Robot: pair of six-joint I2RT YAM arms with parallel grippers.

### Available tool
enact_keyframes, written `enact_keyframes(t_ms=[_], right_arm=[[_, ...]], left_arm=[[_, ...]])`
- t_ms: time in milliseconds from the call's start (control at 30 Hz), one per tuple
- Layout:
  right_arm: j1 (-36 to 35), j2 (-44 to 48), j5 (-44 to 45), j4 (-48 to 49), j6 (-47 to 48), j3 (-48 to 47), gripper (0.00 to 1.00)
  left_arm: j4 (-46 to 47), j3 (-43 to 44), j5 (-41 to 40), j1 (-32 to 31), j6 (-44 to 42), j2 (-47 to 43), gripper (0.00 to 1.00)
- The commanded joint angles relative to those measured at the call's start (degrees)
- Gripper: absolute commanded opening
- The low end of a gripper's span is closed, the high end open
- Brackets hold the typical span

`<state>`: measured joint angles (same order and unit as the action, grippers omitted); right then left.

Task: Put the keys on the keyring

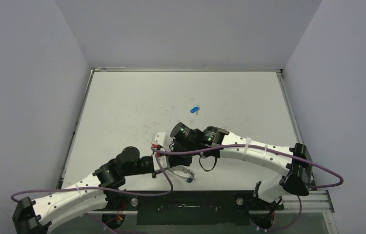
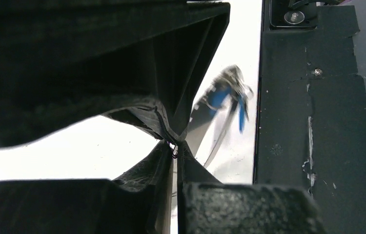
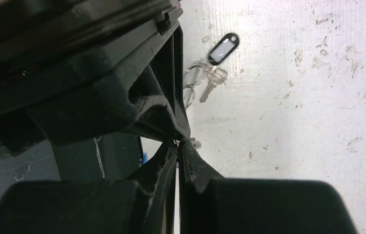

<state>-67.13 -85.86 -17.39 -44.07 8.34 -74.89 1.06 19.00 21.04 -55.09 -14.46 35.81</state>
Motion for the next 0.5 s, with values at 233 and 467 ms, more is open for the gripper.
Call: enact_keyframes(t_ms=[233, 467], right_arm=[[-0.6, 1.5, -1.4, 3.9, 0.1, -1.7, 0.0], [0.2, 4.0, -0.7, 7.0, -0.2, 0.2, 0.38]], left_arm=[[3.0, -1.2, -1.2, -0.1, 2.0, -3.4, 0.0], [4.1, -3.1, -2.2, 0.0, 2.5, -6.9, 0.0]])
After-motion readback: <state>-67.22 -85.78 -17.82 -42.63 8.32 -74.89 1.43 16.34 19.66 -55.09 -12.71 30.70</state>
